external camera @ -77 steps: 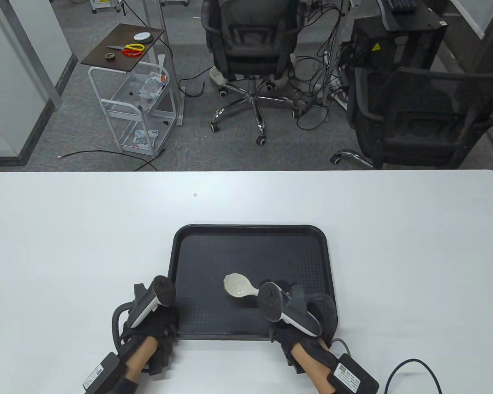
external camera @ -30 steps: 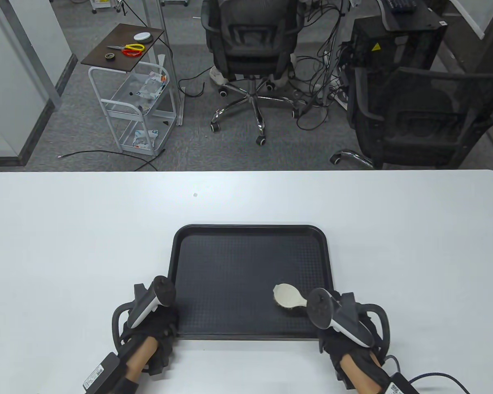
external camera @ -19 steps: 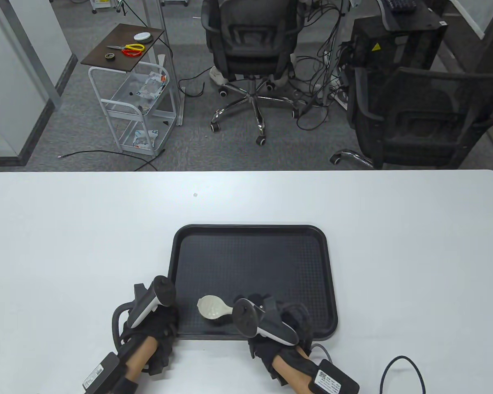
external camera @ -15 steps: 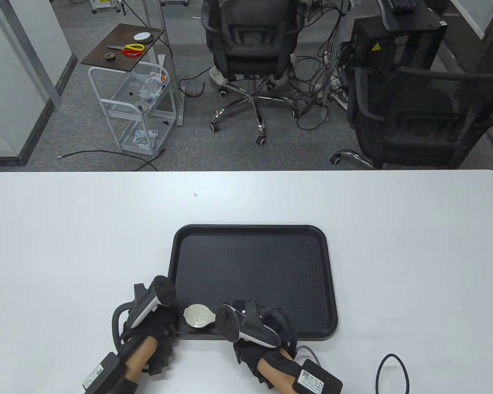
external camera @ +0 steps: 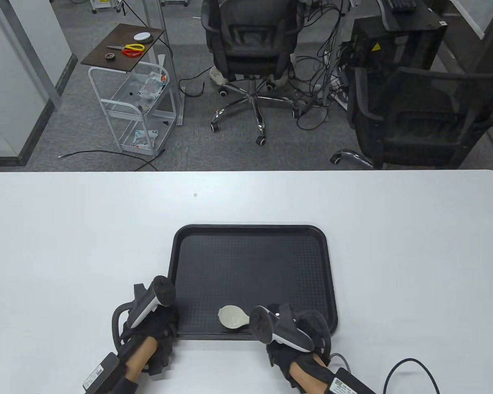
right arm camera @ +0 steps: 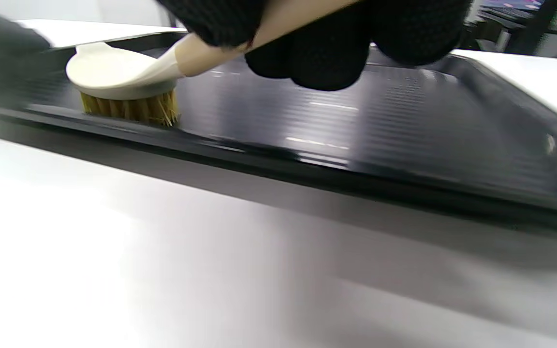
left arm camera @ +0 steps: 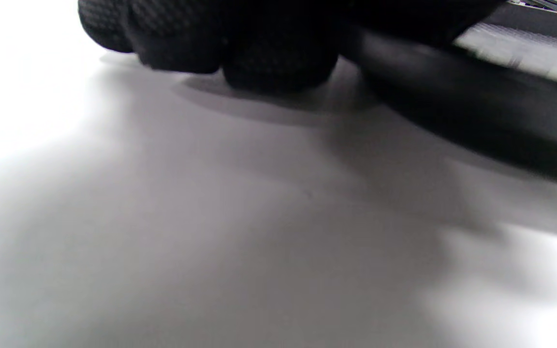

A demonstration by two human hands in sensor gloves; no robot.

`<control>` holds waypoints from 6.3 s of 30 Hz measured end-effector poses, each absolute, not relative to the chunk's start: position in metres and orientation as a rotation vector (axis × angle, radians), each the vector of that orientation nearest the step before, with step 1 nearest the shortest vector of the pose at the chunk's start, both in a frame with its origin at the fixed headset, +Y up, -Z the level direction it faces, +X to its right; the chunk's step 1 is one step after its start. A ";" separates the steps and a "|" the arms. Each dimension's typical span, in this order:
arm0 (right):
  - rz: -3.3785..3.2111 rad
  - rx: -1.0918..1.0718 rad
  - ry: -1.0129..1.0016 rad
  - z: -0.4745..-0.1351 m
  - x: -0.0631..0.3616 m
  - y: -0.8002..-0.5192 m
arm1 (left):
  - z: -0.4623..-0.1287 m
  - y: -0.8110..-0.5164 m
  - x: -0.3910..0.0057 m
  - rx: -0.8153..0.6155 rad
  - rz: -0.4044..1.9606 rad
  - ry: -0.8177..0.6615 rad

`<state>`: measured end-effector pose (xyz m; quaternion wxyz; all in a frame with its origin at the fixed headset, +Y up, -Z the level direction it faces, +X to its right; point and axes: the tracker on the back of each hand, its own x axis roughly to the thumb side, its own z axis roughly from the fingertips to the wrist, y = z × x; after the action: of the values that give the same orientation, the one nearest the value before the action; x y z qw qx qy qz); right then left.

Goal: Scrub the tray with pot brush

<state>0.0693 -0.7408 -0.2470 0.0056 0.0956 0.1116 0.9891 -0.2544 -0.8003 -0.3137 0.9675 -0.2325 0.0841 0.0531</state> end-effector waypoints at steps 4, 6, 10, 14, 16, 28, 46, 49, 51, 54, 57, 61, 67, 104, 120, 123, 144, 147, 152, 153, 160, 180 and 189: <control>3.141 0.143 0.381 -0.246 0.125 -0.736 | -0.314 -0.800 -0.254 -0.470 0.108 0.170; 3.148 0.072 0.404 -0.245 0.148 -0.734 | -0.314 -0.800 -0.255 -0.470 0.109 0.170; 3.168 -0.092 0.436 -0.244 0.187 -0.729 | -0.314 -0.800 -0.255 -0.470 0.111 0.169; 3.164 -0.138 0.464 -0.246 0.198 -0.724 | -0.314 -0.800 -0.255 -0.469 0.109 0.170; 3.168 -0.116 0.456 -0.247 0.193 -0.717 | -0.314 -0.800 -0.255 -0.469 0.109 0.170; 3.058 0.152 0.095 -0.297 0.076 -0.679 | -0.313 -0.800 -0.255 -0.469 0.111 0.170; 2.987 0.058 0.217 -0.403 -0.053 -0.747 | -0.313 -0.800 -0.255 -0.471 0.113 0.166; 3.021 0.031 0.208 -0.407 -0.038 -0.755 | -0.313 -0.800 -0.255 -0.470 0.112 0.167; 3.014 -0.004 0.179 -0.407 -0.018 -0.756 | -0.313 -0.800 -0.255 -0.470 0.112 0.168; 3.013 -0.100 0.215 -0.406 0.018 -0.754 | -0.313 -0.800 -0.255 -0.471 0.114 0.167; 3.010 -0.226 0.241 -0.400 0.063 -0.752 | -0.313 -0.800 -0.255 -0.470 0.112 0.168; 3.038 -0.388 0.230 -0.391 0.122 -0.749 | -0.313 -0.800 -0.254 -0.464 0.104 0.169; 3.105 -0.617 0.217 -0.382 0.178 -0.743 | -0.314 -0.800 -0.254 -0.466 0.104 0.170; 3.013 -0.032 0.199 -0.379 0.017 -0.759 | -0.313 -0.800 -0.253 -0.463 0.095 0.169; 3.103 -0.590 0.236 -0.372 0.182 -0.742 | -0.313 -0.800 -0.253 -0.465 0.095 0.169; 3.089 -0.587 0.256 -0.373 0.172 -0.733 | -0.313 -0.800 -0.253 -0.464 0.093 0.169; 3.012 0.200 0.160 -0.351 -0.047 -0.744 | -0.313 -0.800 -0.253 -0.466 0.096 0.167; 3.021 0.235 0.193 -0.349 -0.057 -0.751 | -0.313 -0.800 -0.253 -0.466 0.095 0.168; 3.010 0.264 0.163 -0.344 -0.045 -0.759 | -0.313 -0.800 -0.253 -0.467 0.098 0.167; 3.024 0.270 0.154 -0.342 -0.039 -0.759 | -0.313 -0.800 -0.253 -0.468 0.098 0.167; 3.030 0.065 0.167 -0.339 0.046 -0.757 | -0.313 -0.800 -0.253 -0.468 0.098 0.167; 3.046 -0.316 0.237 -0.331 0.162 -0.722 | -0.313 -0.800 -0.254 -0.468 0.104 0.166; 2.987 0.053 0.089 -0.328 0.062 -0.716 | -0.313 -0.800 -0.254 -0.465 0.099 0.168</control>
<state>0.0616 -0.7164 -0.3278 0.0766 0.0176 0.0297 0.9965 -0.2537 -0.8004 -0.3135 0.9684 -0.2302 0.0834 0.0487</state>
